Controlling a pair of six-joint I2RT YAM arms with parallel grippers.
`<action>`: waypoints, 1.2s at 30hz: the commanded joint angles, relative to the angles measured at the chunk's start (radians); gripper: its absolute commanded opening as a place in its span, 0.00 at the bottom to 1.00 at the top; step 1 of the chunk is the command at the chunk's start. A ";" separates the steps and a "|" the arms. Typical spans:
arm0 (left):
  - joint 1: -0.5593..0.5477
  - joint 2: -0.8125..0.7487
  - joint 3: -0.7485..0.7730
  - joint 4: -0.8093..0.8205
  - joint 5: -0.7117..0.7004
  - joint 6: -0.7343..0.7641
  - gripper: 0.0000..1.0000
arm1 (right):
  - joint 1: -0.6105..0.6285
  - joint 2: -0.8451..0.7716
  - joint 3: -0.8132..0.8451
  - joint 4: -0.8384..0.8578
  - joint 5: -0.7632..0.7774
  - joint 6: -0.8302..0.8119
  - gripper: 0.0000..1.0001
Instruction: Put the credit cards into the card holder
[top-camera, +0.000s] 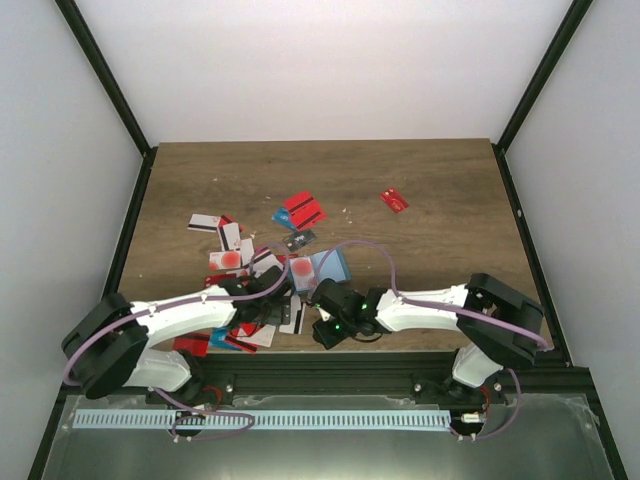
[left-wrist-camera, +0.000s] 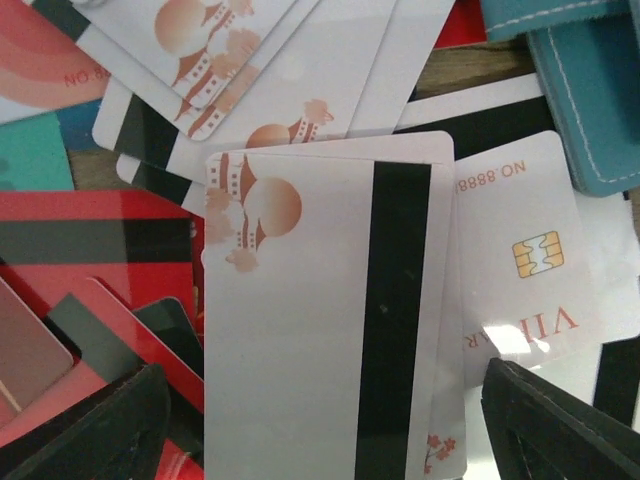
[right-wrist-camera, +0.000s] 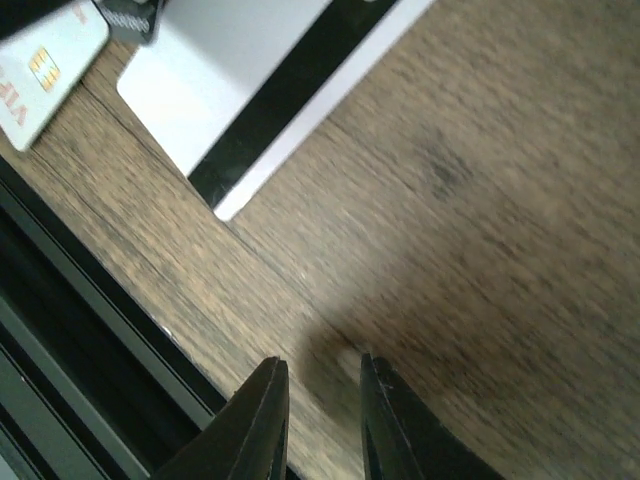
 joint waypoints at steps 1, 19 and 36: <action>-0.001 0.058 0.005 0.032 -0.021 0.009 0.84 | 0.015 -0.021 -0.017 -0.143 -0.016 0.022 0.23; -0.008 -0.072 0.042 -0.031 0.036 0.015 0.52 | -0.059 -0.125 0.047 -0.145 -0.105 0.051 0.23; -0.005 -0.274 0.071 0.047 0.233 0.041 0.58 | -0.221 -0.290 -0.015 0.194 -0.409 0.175 0.33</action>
